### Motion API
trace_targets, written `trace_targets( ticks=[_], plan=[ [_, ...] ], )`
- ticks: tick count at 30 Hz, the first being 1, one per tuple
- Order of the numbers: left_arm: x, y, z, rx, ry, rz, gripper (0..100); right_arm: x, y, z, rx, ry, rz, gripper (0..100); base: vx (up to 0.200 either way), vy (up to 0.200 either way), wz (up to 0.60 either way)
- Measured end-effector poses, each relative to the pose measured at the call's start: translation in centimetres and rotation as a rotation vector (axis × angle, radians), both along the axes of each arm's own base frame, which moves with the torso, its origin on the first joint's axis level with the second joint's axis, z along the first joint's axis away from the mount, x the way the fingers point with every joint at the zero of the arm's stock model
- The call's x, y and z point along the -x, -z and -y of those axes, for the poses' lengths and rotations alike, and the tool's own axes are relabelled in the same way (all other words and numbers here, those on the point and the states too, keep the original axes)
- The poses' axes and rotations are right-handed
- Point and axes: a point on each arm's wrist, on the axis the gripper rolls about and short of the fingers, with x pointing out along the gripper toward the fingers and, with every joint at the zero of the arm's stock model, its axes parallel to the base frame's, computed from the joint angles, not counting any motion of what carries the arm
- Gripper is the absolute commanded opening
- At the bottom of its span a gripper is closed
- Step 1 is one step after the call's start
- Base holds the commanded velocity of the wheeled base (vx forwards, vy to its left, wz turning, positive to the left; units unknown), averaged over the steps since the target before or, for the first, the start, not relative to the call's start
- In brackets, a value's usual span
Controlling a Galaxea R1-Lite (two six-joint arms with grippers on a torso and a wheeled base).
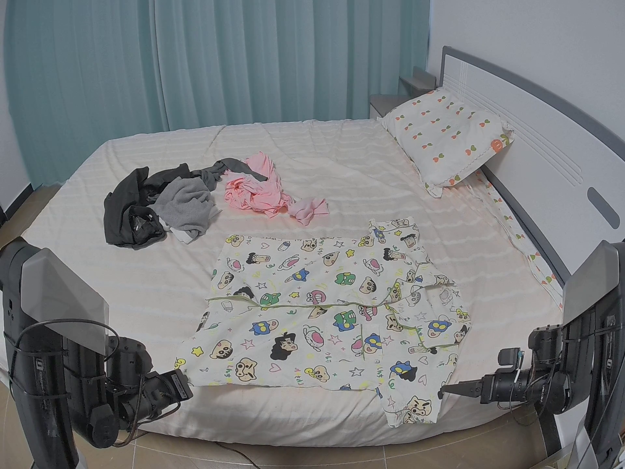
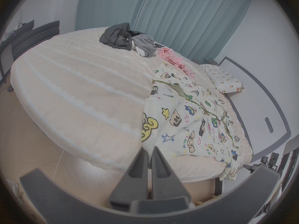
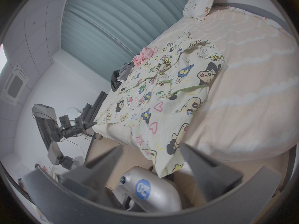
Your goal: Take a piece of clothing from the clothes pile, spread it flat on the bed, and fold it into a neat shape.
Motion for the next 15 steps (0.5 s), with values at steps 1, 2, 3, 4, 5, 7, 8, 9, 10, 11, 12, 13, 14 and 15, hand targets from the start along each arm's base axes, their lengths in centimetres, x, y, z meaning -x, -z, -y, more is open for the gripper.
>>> trace_targets(
  ticks=[1, 2, 3, 4, 5, 7, 8, 9, 10, 11, 12, 13, 14, 15],
  plan=[
    [0.0, 0.0, 0.0, 0.000, -0.001, 0.001, 0, -0.1, 0.3, -0.2, 0.014, -0.004, 0.003, 100, 0.000, 0.000, 0.00],
    [0.0, 0.0, 0.0, 0.000, -0.002, 0.002, 0, -0.2, 0.4, -0.4, 0.021, -0.007, 0.001, 100, 0.000, 0.000, 0.00],
    [-0.1, 0.0, 0.0, 0.000, -0.002, 0.002, 0, -0.2, 0.6, -0.7, 0.027, -0.015, 0.000, 100, 0.000, 0.000, 0.00],
    [-0.1, 0.0, 0.0, 0.000, -0.002, 0.003, 0, -0.3, 0.7, -1.2, 0.033, -0.027, -0.002, 100, 0.000, 0.000, 0.00],
    [-0.1, 0.0, 0.0, 0.000, -0.003, 0.004, 0, -0.3, 0.8, -1.5, 0.036, -0.037, -0.003, 100, 0.000, 0.000, 0.00],
    [-0.1, 0.0, 0.0, 0.000, -0.004, 0.004, 0, -0.3, 1.0, -2.1, 0.043, -0.059, -0.002, 100, 0.000, 0.000, 0.00],
    [-0.1, 0.0, -0.1, 0.000, -0.005, 0.005, 0, -0.4, 1.1, -2.4, 0.044, -0.066, -0.001, 100, 0.000, 0.000, 0.00],
    [-0.1, 0.0, -0.1, 0.000, -0.005, 0.005, 0, -0.5, 1.2, -2.6, 0.044, -0.073, 0.001, 100, 0.000, 0.000, 0.00],
    [-0.1, 0.0, -0.1, 0.000, -0.005, 0.005, 0, -0.5, 1.2, -2.9, 0.044, -0.081, 0.004, 100, 0.000, 0.000, 0.00],
    [-0.1, 0.0, -0.1, 0.000, -0.006, 0.005, 0, -0.6, 1.3, -3.0, 0.044, -0.086, 0.005, 100, 0.000, 0.000, 0.00],
    [-0.1, 0.0, -0.1, 0.000, -0.006, 0.005, 0, -0.6, 1.3, -3.1, 0.044, -0.089, 0.006, 100, 0.000, 0.000, 0.00],
    [-0.1, 0.0, -0.1, 0.000, -0.006, 0.005, 0, -0.7, 1.4, -3.2, 0.043, -0.092, 0.007, 100, 0.000, 0.000, 0.00],
    [-0.1, 0.0, -0.1, 0.000, -0.006, 0.005, 0, -0.8, 1.4, -3.2, 0.044, -0.093, 0.010, 100, 0.000, 0.000, 0.00],
    [-0.1, 0.0, -0.1, 0.000, -0.007, 0.005, 0, -0.9, 1.5, -3.3, 0.045, -0.091, 0.012, 100, 0.000, 0.000, 0.00]
  ],
)
